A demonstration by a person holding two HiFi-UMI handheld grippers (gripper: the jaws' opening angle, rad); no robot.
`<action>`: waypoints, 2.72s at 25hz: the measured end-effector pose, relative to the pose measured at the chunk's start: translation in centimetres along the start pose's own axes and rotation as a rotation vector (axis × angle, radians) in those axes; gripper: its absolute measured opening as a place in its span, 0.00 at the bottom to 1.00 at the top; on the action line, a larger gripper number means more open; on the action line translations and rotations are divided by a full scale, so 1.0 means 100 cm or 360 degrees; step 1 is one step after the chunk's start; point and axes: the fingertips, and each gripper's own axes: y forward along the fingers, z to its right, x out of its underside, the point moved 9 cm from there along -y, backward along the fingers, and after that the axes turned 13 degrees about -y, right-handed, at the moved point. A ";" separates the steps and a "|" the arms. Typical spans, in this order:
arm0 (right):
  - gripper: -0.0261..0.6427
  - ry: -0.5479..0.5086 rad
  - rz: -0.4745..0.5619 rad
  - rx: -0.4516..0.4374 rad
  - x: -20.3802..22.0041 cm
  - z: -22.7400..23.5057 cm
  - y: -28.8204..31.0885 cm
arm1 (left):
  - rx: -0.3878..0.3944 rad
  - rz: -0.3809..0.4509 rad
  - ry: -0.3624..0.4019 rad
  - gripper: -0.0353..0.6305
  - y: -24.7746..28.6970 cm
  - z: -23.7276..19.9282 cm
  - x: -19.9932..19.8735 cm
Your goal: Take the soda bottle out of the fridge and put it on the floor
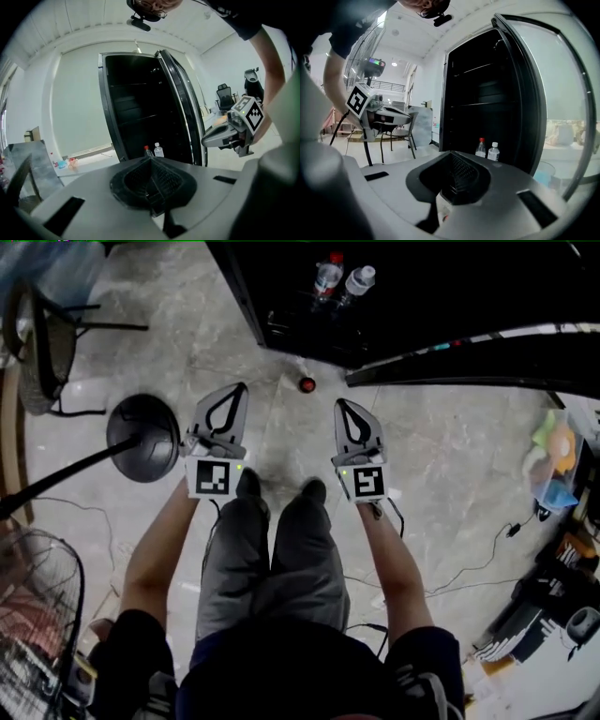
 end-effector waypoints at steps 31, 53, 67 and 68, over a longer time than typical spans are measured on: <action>0.07 0.0171 0.0087 0.0184 -0.355 0.116 -0.213 | -0.0160 0.0258 -0.0271 0.09 -0.165 0.065 -0.368; 0.07 0.0148 0.0110 0.0297 -0.445 0.111 -0.310 | -0.0153 0.0282 -0.0336 0.09 -0.257 0.089 -0.437; 0.07 0.0092 0.0049 0.0356 -0.465 0.104 -0.320 | -0.0189 0.0317 -0.0332 0.09 -0.280 0.083 -0.445; 0.07 0.0091 0.0068 0.0366 -0.466 0.105 -0.320 | -0.0191 0.0320 -0.0330 0.09 -0.280 0.083 -0.445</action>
